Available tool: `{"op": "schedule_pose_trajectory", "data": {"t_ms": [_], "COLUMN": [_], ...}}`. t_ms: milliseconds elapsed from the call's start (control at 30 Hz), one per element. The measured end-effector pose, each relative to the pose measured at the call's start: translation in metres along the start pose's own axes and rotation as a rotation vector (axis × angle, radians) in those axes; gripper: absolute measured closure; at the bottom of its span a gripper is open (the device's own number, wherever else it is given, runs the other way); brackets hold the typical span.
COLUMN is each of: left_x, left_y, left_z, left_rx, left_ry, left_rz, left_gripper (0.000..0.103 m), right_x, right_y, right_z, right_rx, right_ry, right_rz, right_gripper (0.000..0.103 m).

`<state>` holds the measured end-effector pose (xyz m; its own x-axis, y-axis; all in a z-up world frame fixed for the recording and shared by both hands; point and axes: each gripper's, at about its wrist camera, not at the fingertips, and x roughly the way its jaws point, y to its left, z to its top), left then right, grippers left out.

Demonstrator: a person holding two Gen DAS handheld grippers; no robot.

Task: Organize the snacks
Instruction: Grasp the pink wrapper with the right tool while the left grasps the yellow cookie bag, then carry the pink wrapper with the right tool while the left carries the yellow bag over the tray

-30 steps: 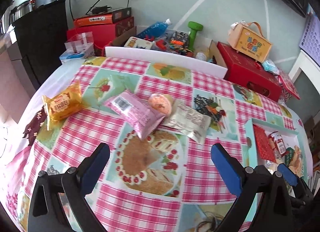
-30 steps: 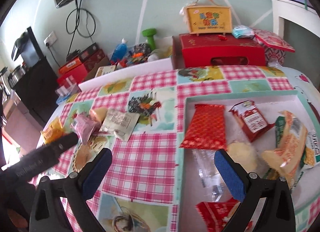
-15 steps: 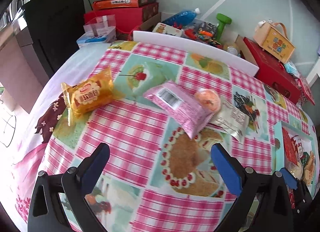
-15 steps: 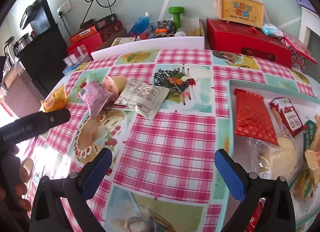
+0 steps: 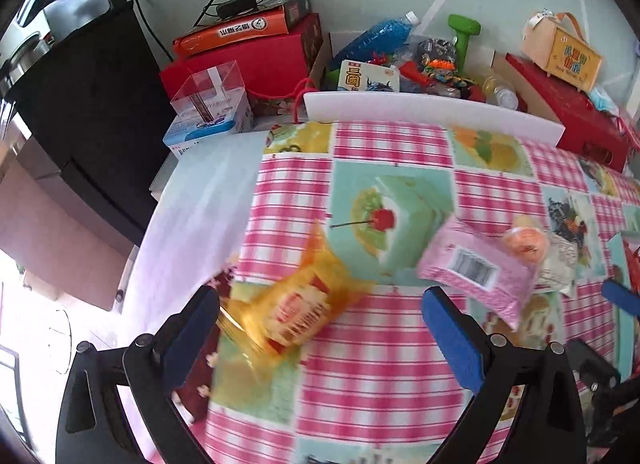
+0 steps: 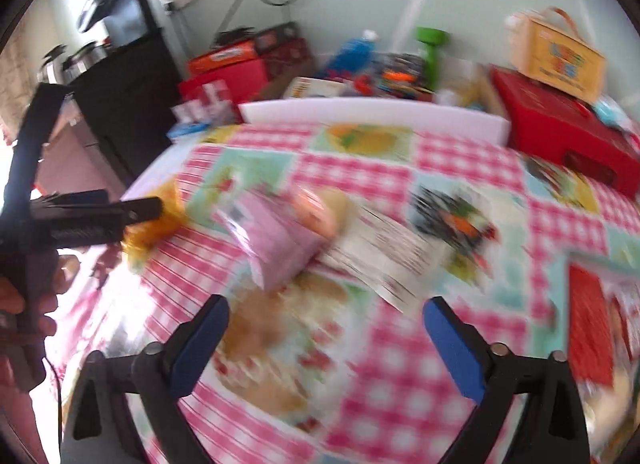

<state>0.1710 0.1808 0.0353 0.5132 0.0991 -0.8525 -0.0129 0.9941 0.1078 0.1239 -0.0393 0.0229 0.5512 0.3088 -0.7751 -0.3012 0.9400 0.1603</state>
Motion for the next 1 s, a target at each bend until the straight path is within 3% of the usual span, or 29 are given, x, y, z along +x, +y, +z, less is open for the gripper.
{"op": "schedule_pose_trajectory", "data": {"t_ms": [133,200,333,433,567,600,867,1000], "left_x": [0.017,0.025,0.037,0.042,0.046,0.048,0.040,0.023], "left_y": [0.015,0.017,0.020,0.018,0.015,0.014,0.004,-0.002], "left_z": [0.004,0.003,0.001,-0.001,-0.005,-0.006,-0.014,-0.020], "left_rx": [0.043,0.081,0.130,0.160,0.154,0.151,0.083,0.019], "left_ry": [0.027,0.042,0.068,0.082,0.096,0.098,0.076,0.025], "left_rz": [-0.007,-0.010,-0.029,-0.044,-0.087,-0.088,-0.058,-0.053], "left_gripper": [0.002,0.002,0.003,0.013,0.046,0.050,0.060,0.063], "right_x": [0.023,0.036,0.060,0.074,0.089,0.091,0.084,0.070], "right_y": [0.028,0.037,0.045,0.048,0.050,0.050,0.047,0.040], "right_z": [0.026,0.034,0.043,0.046,0.048,0.048,0.042,0.033], "right_rx": [-0.086,-0.113,-0.144,-0.171,-0.200,-0.201,-0.183,-0.136], "right_ry": [0.020,0.048,0.100,0.136,0.171,0.174,0.154,0.130], "right_rz": [0.043,0.052,0.063,0.046,0.022,0.017,0.018,0.034], "right_gripper": [0.017,0.027,0.033,0.038,0.047,0.048,0.055,0.055]}}
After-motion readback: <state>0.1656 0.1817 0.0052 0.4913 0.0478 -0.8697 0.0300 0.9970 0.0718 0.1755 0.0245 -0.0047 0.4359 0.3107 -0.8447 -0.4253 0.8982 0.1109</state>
